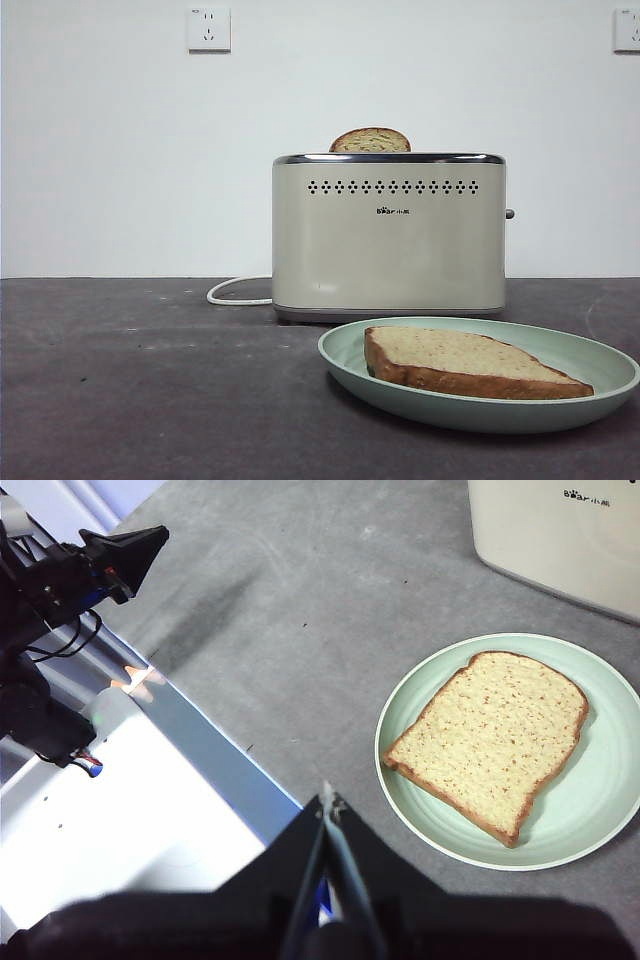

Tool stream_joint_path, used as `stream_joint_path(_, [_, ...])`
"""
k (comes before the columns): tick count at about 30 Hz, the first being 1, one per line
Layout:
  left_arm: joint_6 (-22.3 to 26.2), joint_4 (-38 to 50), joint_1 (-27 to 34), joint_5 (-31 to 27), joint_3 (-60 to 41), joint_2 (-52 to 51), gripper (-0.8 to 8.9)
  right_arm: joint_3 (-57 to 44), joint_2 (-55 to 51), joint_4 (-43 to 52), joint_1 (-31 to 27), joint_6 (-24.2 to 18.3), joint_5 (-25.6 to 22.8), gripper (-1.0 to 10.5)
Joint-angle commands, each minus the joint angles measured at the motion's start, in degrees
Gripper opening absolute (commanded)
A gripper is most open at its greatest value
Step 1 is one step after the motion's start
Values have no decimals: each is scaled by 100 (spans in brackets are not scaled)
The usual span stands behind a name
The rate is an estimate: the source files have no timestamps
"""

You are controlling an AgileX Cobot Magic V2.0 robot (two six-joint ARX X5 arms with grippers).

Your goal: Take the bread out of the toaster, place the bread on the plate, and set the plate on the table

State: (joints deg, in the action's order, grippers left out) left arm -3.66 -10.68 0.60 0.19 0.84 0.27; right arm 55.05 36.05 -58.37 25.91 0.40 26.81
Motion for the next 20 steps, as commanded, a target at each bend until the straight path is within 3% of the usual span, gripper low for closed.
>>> stream_joint_path(1, [-20,33,15,-7,-68,-15,-4,-48,-9,20,7,15,-15,2])
stream_joint_path(7, [-22,33,15,-7,-68,-15,-4,-48,-42,20,-9,7,-15,2])
stream_joint_path(10, [-22,33,15,-7,-68,-15,-4,-48,-120,116,-111,-855,-243,2])
stream_joint_path(12, [-22,33,15,-7,-68,-15,-4,-48,-214,328,-299,-1069,-334,2])
stream_joint_path(20, [-20,33,15,-9,-68,-15,-4,-363,-791,1574,-1497,-979,-328,2])
